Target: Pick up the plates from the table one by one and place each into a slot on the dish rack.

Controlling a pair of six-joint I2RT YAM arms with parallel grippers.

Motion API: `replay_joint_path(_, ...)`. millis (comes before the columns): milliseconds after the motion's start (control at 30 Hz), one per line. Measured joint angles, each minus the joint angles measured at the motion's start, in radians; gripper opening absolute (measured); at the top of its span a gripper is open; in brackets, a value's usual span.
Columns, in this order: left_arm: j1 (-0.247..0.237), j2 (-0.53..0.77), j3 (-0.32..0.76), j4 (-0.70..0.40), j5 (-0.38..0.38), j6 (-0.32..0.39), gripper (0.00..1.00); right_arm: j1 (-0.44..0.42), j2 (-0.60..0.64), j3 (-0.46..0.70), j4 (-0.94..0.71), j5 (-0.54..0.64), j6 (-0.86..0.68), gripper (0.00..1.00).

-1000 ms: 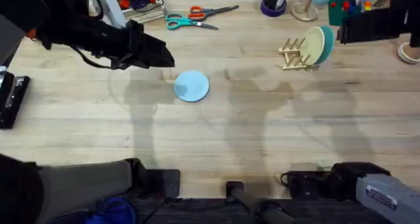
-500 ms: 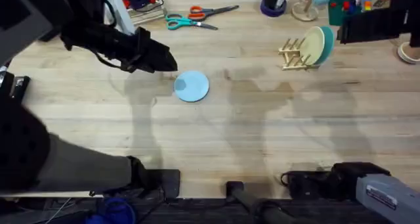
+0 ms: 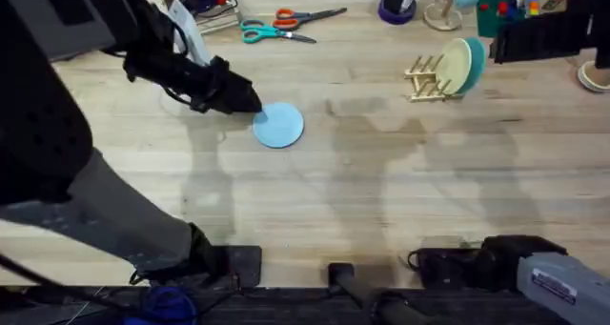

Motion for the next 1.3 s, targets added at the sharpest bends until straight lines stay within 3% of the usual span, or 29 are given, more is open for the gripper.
replay_joint_path(167, 0.0, 0.075, -0.06, 0.071, -0.005, 0.002, 0.042, 0.0, 0.0, 0.0, -0.003, 0.0, 0.0, 0.995)
replay_joint_path(400, 0.009, 0.112, -0.114, 0.126, 0.075, 0.001, 0.042, 0.0, 0.0, 0.0, -0.003, 0.0, 0.0, 0.995)
replay_joint_path(1300, 0.009, 0.112, -0.12, 0.135, 0.086, 0.006, 0.041, 0.0, 0.0, 0.0, -0.003, 0.0, 0.0, 0.995)
